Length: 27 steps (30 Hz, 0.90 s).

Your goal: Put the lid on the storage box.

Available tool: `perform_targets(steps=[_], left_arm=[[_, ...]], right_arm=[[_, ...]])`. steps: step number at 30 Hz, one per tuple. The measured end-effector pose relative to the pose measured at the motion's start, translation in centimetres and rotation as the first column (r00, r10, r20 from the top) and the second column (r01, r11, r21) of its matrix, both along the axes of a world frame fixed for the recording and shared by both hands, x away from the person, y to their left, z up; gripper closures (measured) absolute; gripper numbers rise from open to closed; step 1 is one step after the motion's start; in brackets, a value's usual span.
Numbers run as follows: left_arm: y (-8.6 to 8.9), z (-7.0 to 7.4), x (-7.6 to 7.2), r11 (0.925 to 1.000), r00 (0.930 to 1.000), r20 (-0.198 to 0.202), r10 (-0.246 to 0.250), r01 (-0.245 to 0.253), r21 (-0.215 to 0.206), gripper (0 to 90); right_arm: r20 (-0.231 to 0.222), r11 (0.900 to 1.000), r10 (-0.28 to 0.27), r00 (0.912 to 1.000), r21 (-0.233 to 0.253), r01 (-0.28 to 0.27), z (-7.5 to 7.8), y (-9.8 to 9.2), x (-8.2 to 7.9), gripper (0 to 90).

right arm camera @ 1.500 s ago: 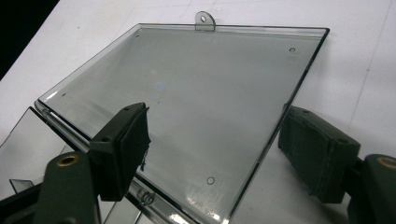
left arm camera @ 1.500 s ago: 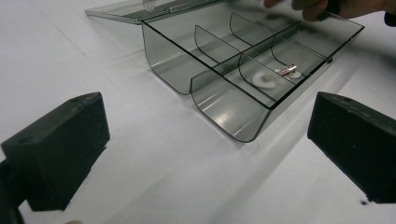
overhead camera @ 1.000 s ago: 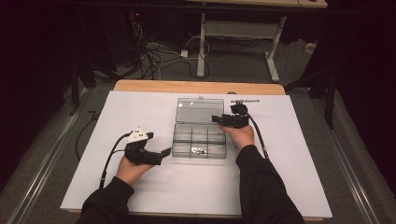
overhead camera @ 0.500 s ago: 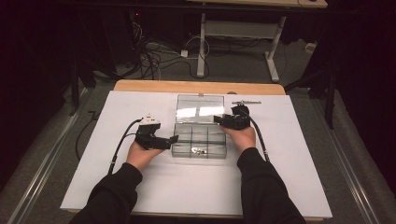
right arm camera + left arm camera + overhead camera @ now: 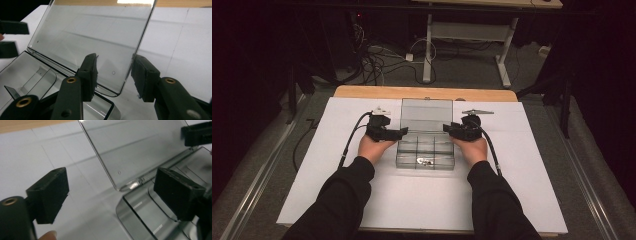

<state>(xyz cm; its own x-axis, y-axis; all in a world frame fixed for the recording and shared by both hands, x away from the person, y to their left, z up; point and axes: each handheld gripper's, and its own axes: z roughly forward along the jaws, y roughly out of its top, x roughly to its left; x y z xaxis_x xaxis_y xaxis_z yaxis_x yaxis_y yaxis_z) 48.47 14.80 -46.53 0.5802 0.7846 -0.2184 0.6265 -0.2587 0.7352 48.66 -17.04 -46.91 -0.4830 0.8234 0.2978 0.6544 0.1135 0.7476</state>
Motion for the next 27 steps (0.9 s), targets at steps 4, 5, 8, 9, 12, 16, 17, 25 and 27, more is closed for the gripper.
perform_targets(steps=[4,5,8,9,12,16,17,25,27], left_arm=[[-0.4,-0.4,1.3,0.9998,0.9993,-0.037,0.009,-0.01,-0.017,16.8],[-0.6,-0.4,1.4,0.9999,0.9991,-0.041,0.005,-0.006,-0.014,16.9],[-1.1,-0.3,1.6,0.9997,0.9998,-0.021,-0.008,0.007,-0.024,22.8],[-1.2,-0.2,1.7,0.9994,0.9999,-0.013,-0.007,0.007,-0.033,25.4],[-1.7,0.4,1.4,0.9991,0.9996,0.02,-0.019,0.019,-0.037,34.1],[-1.8,1.0,1.1,0.9993,0.9992,0.038,-0.006,0.007,-0.036,40.7],[-1.7,1.1,1.0,0.9995,0.9991,0.043,-0.007,0.009,-0.029,43.8],[-1.3,1.9,-0.1,0.9999,0.9941,0.109,-0.006,0.005,0.012,61.0],[-1.3,2.0,-0.4,0.9999,0.9934,0.115,-0.008,0.006,0.016,61.6]], right_arm=[[0.017,1.0,0.001,0.9999,-0.018,0.0,0.2,0.1,-0.2,59.9],[0.021,1.0,-0.001,0.9998,-0.02,0.002,0.2,0.1,-0.2,60.8],[0.038,0.999,0.002,0.9993,-0.041,-0.001,0.4,0.0,-0.4,63.7],[0.044,0.999,0.004,0.999,-0.051,-0.002,0.5,0.1,-0.5,64.6],[0.05,0.998,0.002,0.9987,-0.065,0.002,0.7,0.1,-0.6,66.9],[0.064,0.997,0.0,0.9979,-0.078,0.005,1.0,0.0,-0.8,70.7],[0.07,0.997,0.001,0.9975,-0.082,0.004,1.0,0.0,-0.9,71.8],[0.103,0.992,0.003,0.9947,-0.125,0.01,1.5,0.1,-1.6,77.5],[0.108,0.991,-0.002,0.9941,-0.131,0.016,1.6,0.2,-1.8,78.4]])
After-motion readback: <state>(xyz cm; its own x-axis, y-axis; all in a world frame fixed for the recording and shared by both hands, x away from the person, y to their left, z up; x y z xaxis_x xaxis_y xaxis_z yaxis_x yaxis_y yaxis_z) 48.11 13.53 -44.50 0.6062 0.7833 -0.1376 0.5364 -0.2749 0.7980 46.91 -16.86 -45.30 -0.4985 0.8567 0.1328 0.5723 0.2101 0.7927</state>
